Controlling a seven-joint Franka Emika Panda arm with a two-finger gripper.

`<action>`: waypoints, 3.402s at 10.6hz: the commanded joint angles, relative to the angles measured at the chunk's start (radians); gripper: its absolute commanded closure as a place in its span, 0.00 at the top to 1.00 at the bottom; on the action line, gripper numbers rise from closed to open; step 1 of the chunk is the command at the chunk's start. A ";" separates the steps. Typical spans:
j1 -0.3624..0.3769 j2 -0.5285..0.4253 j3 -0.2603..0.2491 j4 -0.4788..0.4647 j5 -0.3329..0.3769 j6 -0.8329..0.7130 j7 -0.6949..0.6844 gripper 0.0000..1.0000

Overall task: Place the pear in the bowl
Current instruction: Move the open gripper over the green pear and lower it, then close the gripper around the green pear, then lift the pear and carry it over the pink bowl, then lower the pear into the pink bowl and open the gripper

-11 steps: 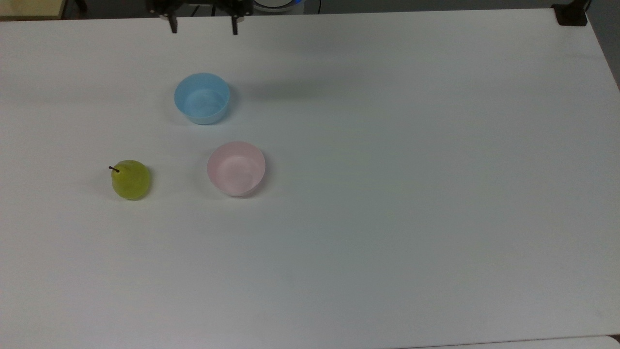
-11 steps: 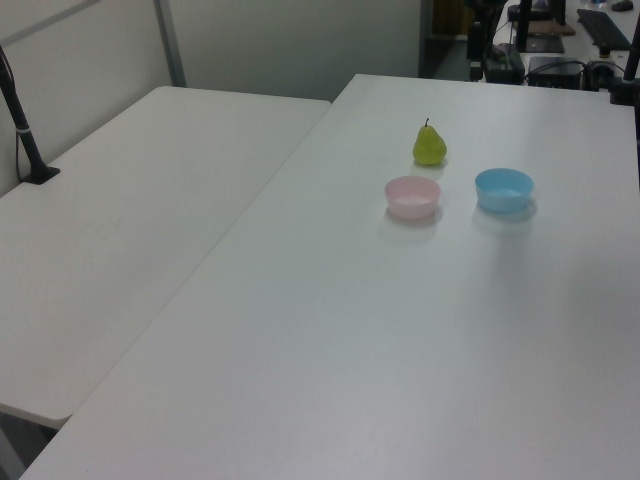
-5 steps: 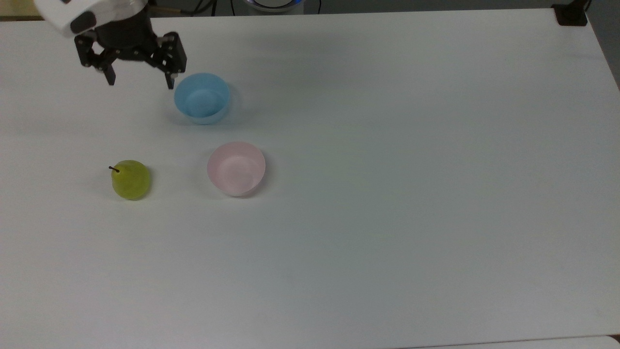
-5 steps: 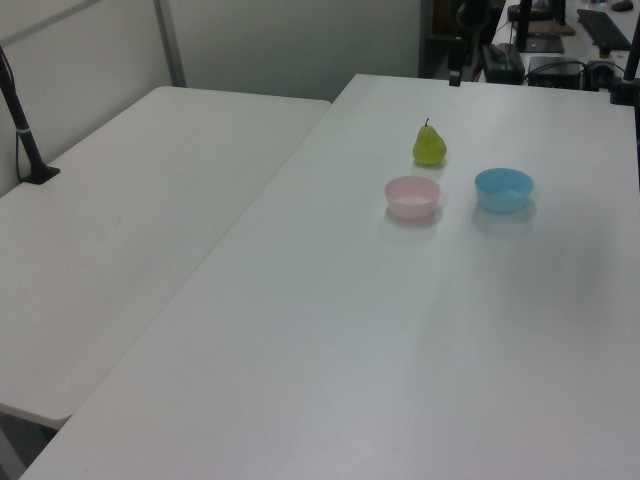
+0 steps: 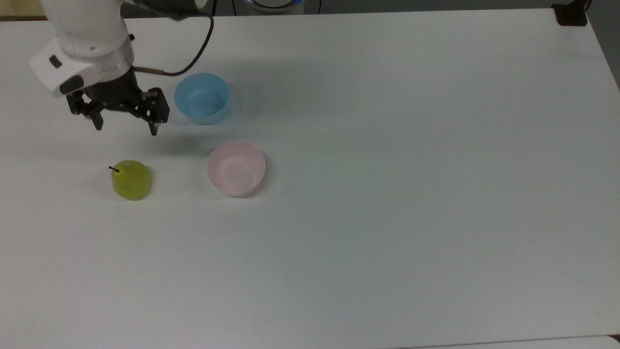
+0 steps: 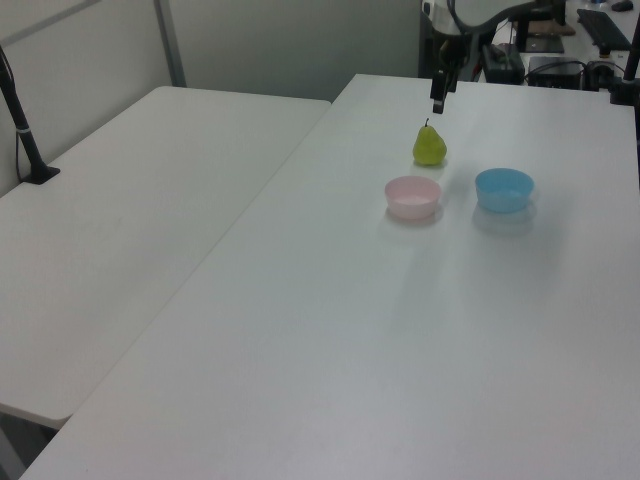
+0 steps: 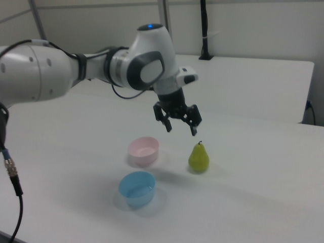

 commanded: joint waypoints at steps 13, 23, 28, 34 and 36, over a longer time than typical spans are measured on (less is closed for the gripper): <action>-0.032 0.224 -0.002 0.010 0.001 0.304 -0.037 0.36; -0.003 -0.042 0.027 -0.060 0.004 0.054 0.004 0.30; 0.127 -0.116 0.043 -0.156 0.004 0.051 0.304 0.31; 0.224 -0.069 0.044 -0.189 0.003 0.118 0.406 0.31; 0.230 -0.029 0.044 -0.192 0.003 0.177 0.437 0.31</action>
